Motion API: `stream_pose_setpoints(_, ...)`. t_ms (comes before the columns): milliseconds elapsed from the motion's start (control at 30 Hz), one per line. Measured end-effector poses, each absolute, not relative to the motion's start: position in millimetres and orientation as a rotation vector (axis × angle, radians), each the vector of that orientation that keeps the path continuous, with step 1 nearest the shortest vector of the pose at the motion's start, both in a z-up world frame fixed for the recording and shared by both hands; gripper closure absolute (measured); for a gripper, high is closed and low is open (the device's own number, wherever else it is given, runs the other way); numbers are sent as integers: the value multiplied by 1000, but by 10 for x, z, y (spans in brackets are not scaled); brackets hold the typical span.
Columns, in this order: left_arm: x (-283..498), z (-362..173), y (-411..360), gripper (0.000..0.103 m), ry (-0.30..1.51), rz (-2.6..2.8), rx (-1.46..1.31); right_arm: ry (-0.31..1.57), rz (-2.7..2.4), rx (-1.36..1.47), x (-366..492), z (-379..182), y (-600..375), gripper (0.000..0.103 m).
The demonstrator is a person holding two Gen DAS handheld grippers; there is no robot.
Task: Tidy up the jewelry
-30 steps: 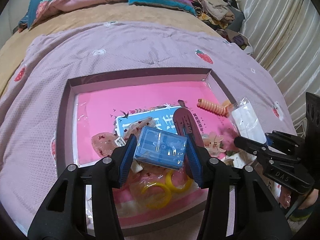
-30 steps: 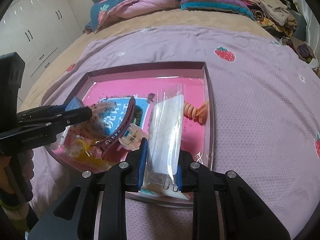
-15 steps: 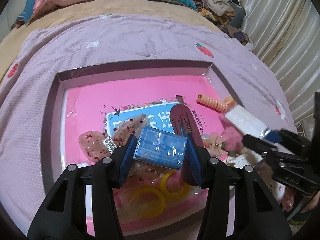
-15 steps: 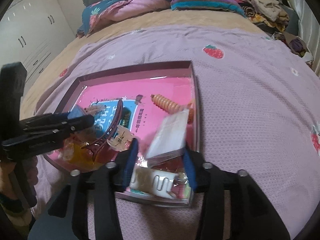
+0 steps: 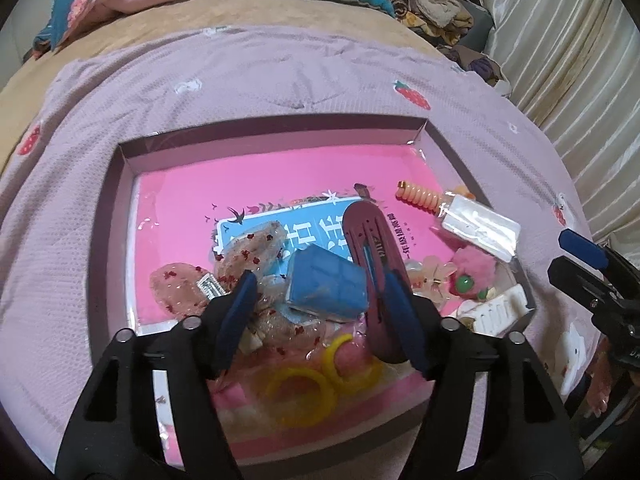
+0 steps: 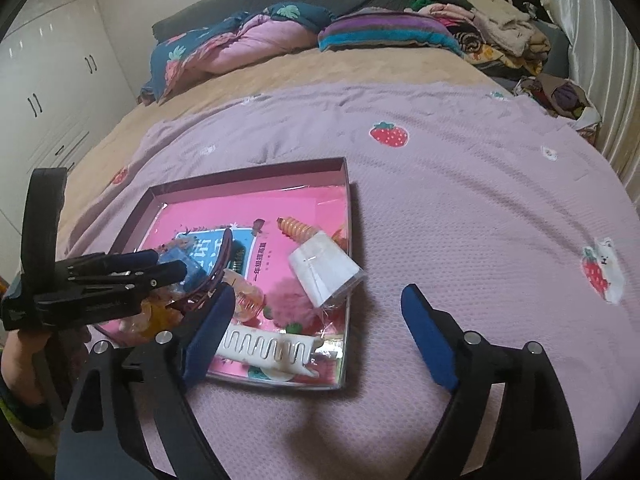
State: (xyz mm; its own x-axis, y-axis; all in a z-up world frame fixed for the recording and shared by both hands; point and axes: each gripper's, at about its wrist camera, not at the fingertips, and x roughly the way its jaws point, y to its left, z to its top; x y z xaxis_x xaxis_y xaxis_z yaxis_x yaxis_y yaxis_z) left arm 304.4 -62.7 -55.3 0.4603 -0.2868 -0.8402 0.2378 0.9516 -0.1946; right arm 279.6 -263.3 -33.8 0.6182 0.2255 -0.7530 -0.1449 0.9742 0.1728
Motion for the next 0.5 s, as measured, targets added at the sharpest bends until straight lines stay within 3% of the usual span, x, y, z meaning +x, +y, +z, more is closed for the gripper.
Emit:
stream_pose_setpoints(167,2928,-320,-632,31,1000,-327,-51,866,191,113,2673,-225,-2694,17)
stream_pose_setpoints(267,2825,-153,-638,29,972,-337,-57,820,173,122,2535,-70,-2759,7)
stream_pose_setpoints(500,2467,298,-680,12,872,-343,-42,748,155,169,2291,205,-2923,6)
